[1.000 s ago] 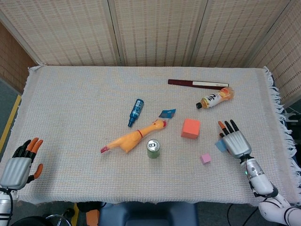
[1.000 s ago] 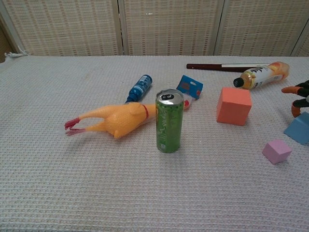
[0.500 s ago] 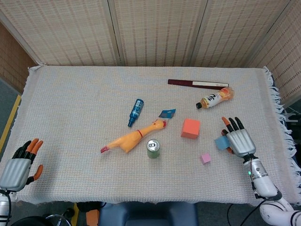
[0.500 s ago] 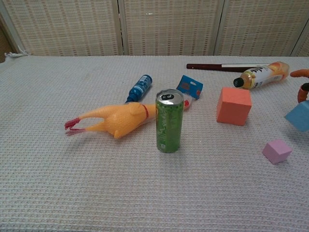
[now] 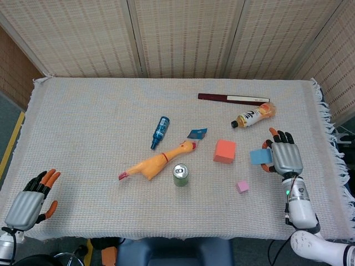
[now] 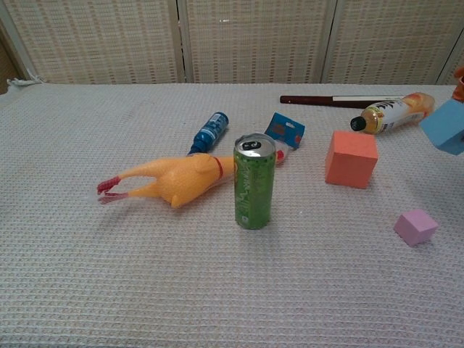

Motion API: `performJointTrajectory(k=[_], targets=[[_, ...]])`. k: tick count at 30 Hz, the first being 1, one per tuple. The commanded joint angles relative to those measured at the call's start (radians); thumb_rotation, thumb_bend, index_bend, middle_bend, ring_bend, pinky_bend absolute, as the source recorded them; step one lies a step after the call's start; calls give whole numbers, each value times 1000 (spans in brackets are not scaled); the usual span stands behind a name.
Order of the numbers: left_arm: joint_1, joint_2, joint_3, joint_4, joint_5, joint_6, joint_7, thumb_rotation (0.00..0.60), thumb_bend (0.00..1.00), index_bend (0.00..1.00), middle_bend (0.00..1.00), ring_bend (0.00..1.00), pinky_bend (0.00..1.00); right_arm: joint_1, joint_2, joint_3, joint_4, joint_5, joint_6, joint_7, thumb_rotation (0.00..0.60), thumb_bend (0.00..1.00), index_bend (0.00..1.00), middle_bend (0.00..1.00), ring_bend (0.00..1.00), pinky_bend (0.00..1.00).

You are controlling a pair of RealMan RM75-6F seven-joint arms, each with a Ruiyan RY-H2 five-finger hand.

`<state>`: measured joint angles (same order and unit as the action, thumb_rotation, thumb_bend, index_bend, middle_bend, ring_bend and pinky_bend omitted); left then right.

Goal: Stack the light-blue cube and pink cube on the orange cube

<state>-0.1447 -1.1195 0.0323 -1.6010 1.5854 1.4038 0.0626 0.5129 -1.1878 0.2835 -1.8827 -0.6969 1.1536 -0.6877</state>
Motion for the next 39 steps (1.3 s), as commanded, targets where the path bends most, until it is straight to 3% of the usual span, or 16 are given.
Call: performJointTrajectory(k=[1,14,21,39], targets=[[1,6,8,-1,15,5,-13,600,457,0,0,0,148,122,-39,63,-93,172,115,-163,600,186,682,54,0,9],[10,27,22,6,50,36,-67,600,458,0,0,0,147,335,-247,100,28,432,260,-353,600,185,684,55,0,22],[12,31,25,7,54,37,-78,600,458,0,0,0,148,384,-315,101,112,475,275,-380,600,186,684,56,0,22],[3,33,23,11,53,25,-93,600,459,0,0,0,147,417,-372,98,204,487,265,-374,600,186,684,59,0,23]])
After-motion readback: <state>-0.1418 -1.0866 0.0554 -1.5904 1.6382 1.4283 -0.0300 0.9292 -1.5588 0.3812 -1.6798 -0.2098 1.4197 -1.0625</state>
